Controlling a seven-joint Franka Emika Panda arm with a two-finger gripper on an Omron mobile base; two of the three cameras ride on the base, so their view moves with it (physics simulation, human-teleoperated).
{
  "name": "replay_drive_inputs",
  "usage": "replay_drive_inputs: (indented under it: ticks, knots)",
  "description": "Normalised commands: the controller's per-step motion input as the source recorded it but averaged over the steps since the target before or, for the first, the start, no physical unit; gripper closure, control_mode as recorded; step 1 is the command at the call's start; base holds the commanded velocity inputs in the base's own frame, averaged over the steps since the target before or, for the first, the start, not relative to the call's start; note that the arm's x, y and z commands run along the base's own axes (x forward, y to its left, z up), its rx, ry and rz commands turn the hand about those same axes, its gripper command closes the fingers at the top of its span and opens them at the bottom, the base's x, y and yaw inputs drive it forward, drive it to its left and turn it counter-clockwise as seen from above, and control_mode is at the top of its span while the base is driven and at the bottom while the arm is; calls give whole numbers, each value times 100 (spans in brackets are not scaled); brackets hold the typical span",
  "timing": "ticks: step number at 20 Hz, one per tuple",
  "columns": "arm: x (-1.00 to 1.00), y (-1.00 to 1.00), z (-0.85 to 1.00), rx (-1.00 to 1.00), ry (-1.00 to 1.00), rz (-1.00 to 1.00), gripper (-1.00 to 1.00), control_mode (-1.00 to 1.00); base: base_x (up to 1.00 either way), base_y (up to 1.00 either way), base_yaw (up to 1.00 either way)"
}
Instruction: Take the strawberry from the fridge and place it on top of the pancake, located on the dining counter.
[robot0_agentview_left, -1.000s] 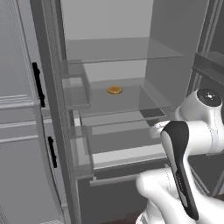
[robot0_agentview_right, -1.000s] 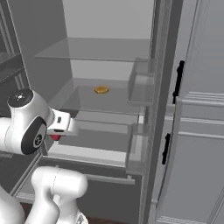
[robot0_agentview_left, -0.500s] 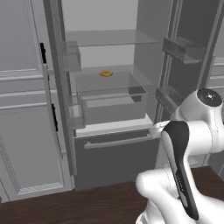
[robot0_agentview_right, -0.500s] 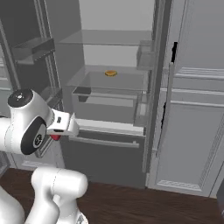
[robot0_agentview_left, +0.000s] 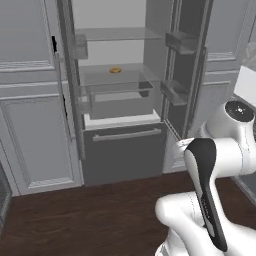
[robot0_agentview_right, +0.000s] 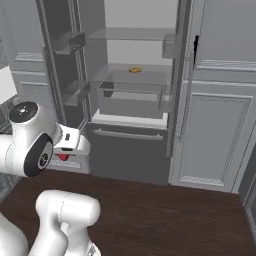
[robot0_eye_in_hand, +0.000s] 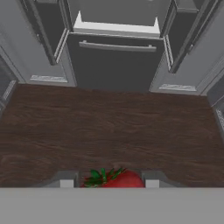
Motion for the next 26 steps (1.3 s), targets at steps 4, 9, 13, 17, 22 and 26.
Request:
replay_drive_inputs:
  ticks: [4,9,13,17,22,26]
  knots:
    - [0,0,0,0,0,0,100,100,-100,0,21]
    - [0,0,0,0,0,0,100,100,-100,0,59]
    - [0,0,0,0,0,0,100,100,-100,0,66]
    - [0,0,0,0,0,0,100,100,-100,0,63]
    - [0,0,0,0,0,0,100,100,-75,12,63]
    - [0,0,0,0,0,0,100,100,0,60,66]
